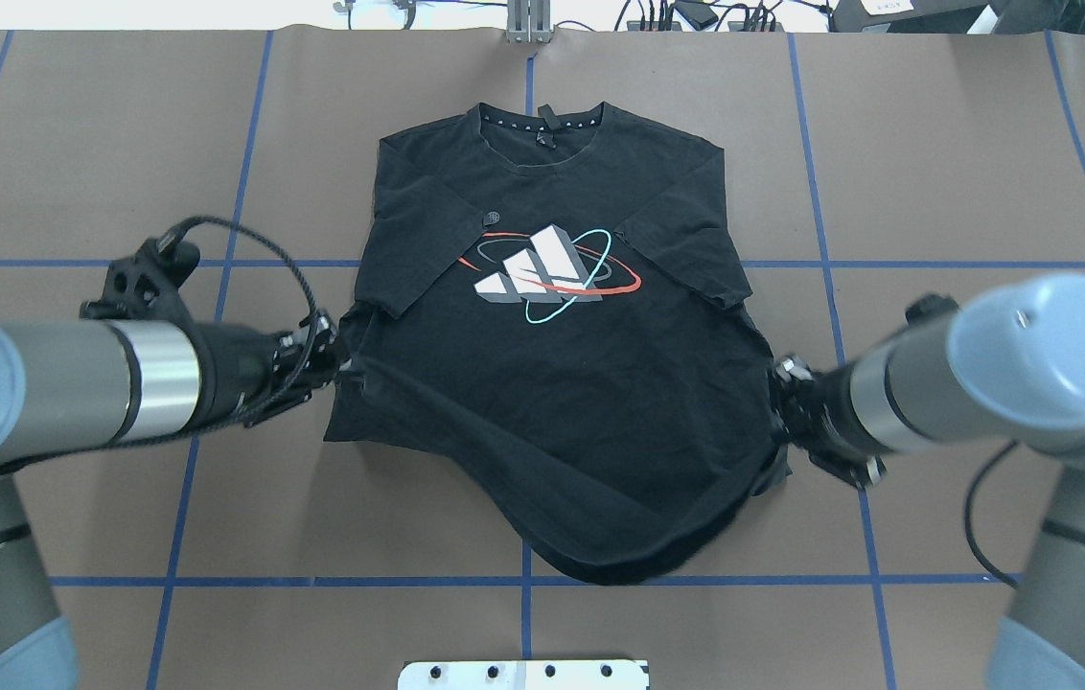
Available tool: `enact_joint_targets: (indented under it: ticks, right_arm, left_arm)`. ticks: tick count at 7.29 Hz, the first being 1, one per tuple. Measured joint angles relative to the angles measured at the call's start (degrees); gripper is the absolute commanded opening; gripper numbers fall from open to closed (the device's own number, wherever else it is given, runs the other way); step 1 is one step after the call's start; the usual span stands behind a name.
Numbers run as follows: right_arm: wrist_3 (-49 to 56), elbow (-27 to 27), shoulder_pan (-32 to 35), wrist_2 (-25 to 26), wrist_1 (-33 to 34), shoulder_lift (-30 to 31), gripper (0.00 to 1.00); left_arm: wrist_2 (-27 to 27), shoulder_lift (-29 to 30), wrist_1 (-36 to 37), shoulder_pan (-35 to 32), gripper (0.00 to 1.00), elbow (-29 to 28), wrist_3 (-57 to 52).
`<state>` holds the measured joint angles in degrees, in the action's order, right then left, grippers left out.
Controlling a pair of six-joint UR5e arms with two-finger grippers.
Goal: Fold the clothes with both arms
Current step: 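Lift the hem with both grippers and fold it toward the collar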
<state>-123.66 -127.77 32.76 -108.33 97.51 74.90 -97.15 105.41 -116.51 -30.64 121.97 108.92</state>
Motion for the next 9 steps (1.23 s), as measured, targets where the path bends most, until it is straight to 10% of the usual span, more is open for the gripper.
enact_joint_targets:
  ticks: [5, 9]
  right_arm:
    - [18.1, 26.7, 16.2, -3.3, 4.0, -18.8, 0.00]
    - [21.3, 49.3, 18.5, -2.2, -8.9, -27.9, 0.00]
  left_arm:
    - [-1.6, 11.5, -2.7, -11.5, 0.00, -20.4, -4.9]
    - [-1.2, 17.3, -15.6, -16.6, 0.00, -39.5, -7.2]
